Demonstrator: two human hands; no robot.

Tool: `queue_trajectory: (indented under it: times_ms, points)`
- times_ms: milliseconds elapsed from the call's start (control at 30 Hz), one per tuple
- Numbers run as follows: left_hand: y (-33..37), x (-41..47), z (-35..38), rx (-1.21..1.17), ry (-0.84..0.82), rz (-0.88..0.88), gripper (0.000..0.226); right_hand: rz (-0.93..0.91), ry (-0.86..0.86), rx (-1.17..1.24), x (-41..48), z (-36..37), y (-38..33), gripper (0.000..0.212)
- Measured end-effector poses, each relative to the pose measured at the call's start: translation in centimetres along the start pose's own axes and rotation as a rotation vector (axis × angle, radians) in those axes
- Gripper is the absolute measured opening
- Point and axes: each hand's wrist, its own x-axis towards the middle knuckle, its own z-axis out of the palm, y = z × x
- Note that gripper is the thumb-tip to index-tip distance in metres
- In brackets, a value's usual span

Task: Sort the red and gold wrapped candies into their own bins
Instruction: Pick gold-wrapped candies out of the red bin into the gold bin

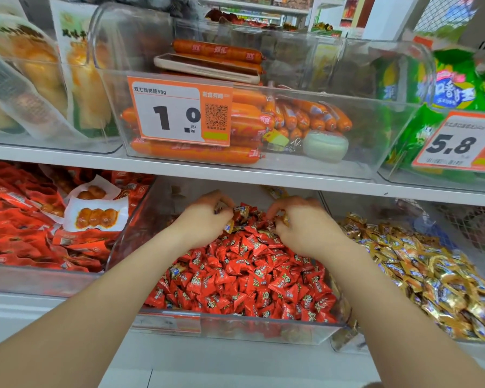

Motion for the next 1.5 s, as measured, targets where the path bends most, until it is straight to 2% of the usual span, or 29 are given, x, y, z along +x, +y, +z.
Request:
queue_trajectory:
  times_ms: [67,200,333,467,567,700,800,867,900,1033,1100,1133,1167,1233,1267,1300,1333,1400,1433,1500]
  points:
    - [-0.2,0.3,0.0,0.076,-0.034,0.049,0.017,0.016,-0.019,-0.045,0.4,0.2,-0.2,0.005]
    - [-1.0,0.8,0.6,0.354,-0.144,0.166,0.02,0.099,-0.131,-0.095,1.2,0.5,-0.1,0.052]
    - [-1.3,1.3,1.5,0.517,-0.231,0.203,0.038,0.119,-0.246,-0.129,1.6,0.9,-0.1,0.066]
    - [-1.0,1.8,1.4,0.548,-0.226,0.188,0.025,0.088,-0.286,-0.145,2.4,1.7,0.2,0.059]
    - [-0.8,1.4,0.7,0.503,-0.21,0.164,0.022,0.053,-0.198,-0.137,2.5,1.9,0.4,0.053]
    - [-0.9,0.7,-0.5,0.415,-0.096,0.164,0.015,-0.001,-0.154,0.003,0.8,0.2,-0.1,0.053]
    - [-0.3,-0.1,-1.2,0.332,-0.025,0.127,0.015,-0.022,-0.028,0.104,-1.0,-1.3,-0.8,0.047]
    - [0.4,-1.0,-1.3,0.273,0.019,0.083,0.016,0.017,0.021,0.223,-2.5,-2.4,-1.0,0.035]
    - [0.8,-1.5,-1.2,0.239,0.037,0.07,0.016,0.045,0.003,0.356,-3.4,-2.9,-0.9,0.027]
    - [2.7,-4.2,0.3,0.007,0.013,0.032,0.017,0.213,-0.307,1.126,-7.0,-5.1,0.3,0.018]
    - [4.3,-6.0,1.1,-0.139,-0.034,0.02,0.016,0.287,-0.303,1.245,-8.1,-5.7,2.2,0.018]
    - [5.1,-6.8,1.5,-0.192,-0.046,0.021,0.015,0.319,-0.213,1.182,-8.5,-5.8,3.6,0.018]
    - [5.9,-7.7,1.9,-0.23,-0.051,0.03,0.015,0.338,-0.066,0.991,-8.9,-5.8,5.1,0.022]
    - [7.7,-9.4,3.0,-0.268,-0.057,0.062,0.013,0.361,0.314,0.436,-9.4,-5.2,8.6,0.028]
    - [8.7,-10.1,3.6,-0.278,-0.07,0.085,0.013,0.36,0.442,0.244,-9.6,-4.8,10.2,0.029]
    - [9.8,-10.7,4.4,-0.277,-0.083,0.113,0.013,0.346,0.465,0.162,-10.0,-4.6,11.4,0.031]
    - [10.8,-11.1,5.4,-0.255,-0.088,0.147,0.014,0.323,0.411,0.113,-10.1,-4.2,12.6,0.034]
    - [13.3,-11.4,7.6,-0.119,-0.046,0.252,0.014,0.298,0.193,0.0,-10.9,-3.4,14.6,0.043]
    - [14.4,-11.3,8.9,-0.017,-0.012,0.323,0.014,0.276,0.125,-0.012,-11.5,-3.3,15.2,0.052]
    - [16.1,-10.5,11.7,0.151,0.02,0.448,0.016,0.186,0.158,0.124,-12.7,-3.7,16.1,0.061]
